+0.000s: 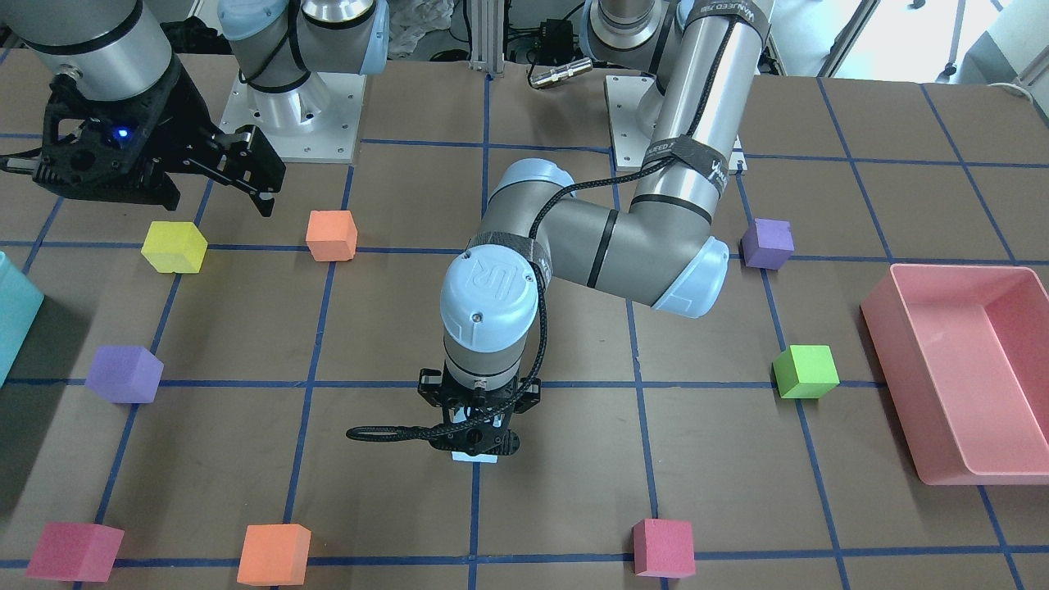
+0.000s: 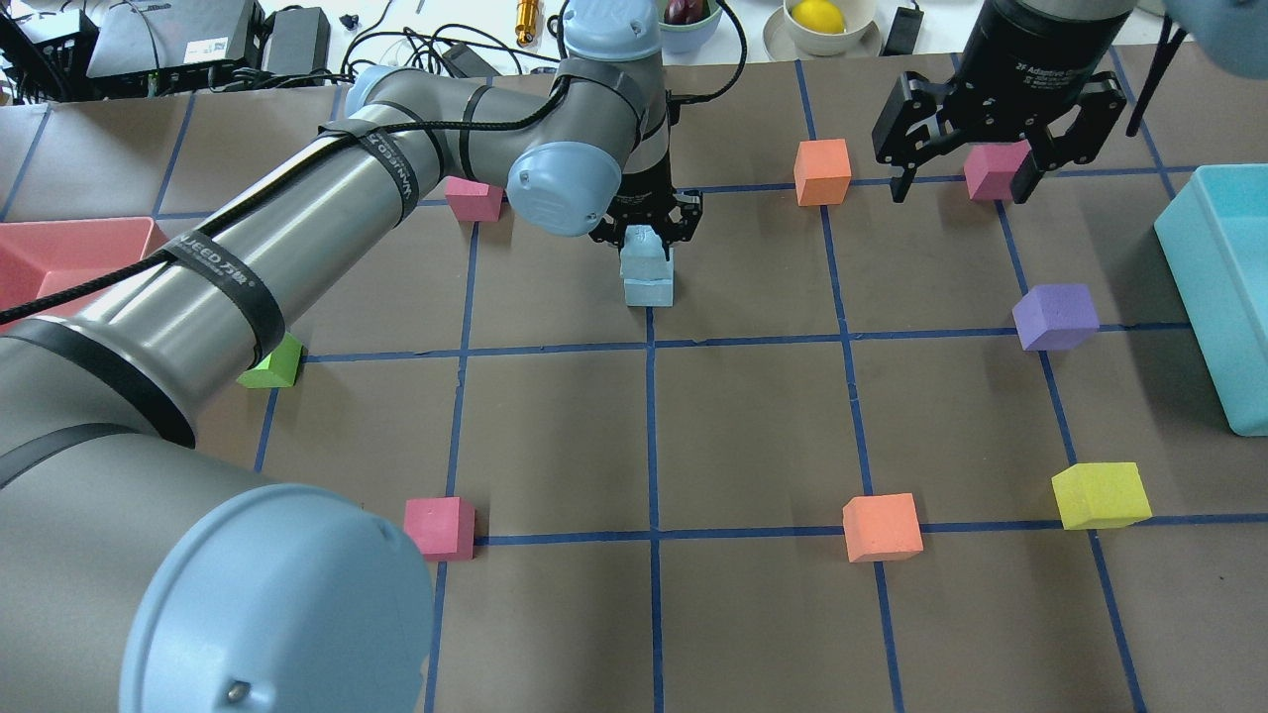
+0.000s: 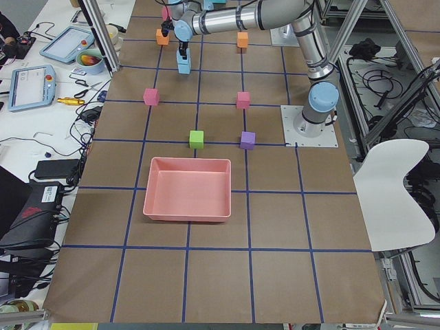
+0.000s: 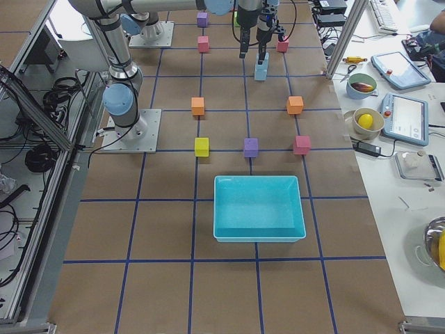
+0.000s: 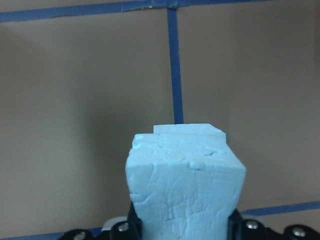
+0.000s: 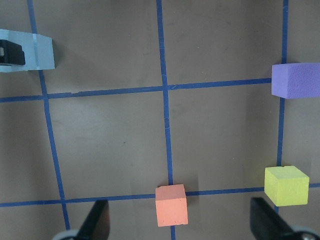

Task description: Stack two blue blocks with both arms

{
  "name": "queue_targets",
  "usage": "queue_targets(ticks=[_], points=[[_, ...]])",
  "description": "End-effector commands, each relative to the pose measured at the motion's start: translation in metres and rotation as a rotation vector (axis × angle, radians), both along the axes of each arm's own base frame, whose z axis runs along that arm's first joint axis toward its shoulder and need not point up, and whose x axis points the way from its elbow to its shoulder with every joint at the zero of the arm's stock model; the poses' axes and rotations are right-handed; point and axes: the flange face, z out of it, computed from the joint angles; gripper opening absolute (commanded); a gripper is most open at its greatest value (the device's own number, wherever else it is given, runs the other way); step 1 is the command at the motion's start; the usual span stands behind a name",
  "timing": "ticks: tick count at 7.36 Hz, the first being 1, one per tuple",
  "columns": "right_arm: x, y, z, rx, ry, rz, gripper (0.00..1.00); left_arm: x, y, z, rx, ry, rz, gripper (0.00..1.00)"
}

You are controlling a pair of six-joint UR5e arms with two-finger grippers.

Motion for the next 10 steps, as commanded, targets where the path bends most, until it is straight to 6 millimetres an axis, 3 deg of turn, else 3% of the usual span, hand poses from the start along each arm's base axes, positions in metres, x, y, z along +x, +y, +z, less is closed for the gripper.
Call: queue_targets(ticks=[1,2,3,5,6,8,10], points=[[0.001,0.009,-0.002,0.005,-0.001,0.004,1.00,-0.001,0.000,-0.018,0.020,-0.007,0.002,0.85],[0.001,0.014,-0.011,0.017,0.002,0.006,1.00,-0.001,0.000,-0.022,0.025,-0.008,0.005,1.00],[0.000,0.014,-0.013,0.017,0.001,0.007,1.00,-0.001,0.000,-0.014,0.014,-0.002,0.003,1.00],[0.000,0.013,-0.012,0.013,-0.003,0.008,1.00,0.007,-0.005,0.037,-0.051,0.017,-0.003,1.00],[0.000,0.012,-0.012,0.002,-0.005,0.011,1.00,0.026,-0.007,0.075,-0.068,0.022,0.017,1.00],[0.000,0.013,-0.011,0.000,-0.005,0.010,1.00,0.090,-0.005,0.140,-0.072,0.013,-0.033,1.00],[0.000,0.012,-0.011,-0.001,-0.004,0.010,1.00,0.160,0.021,0.214,-0.142,0.003,-0.064,1.00]])
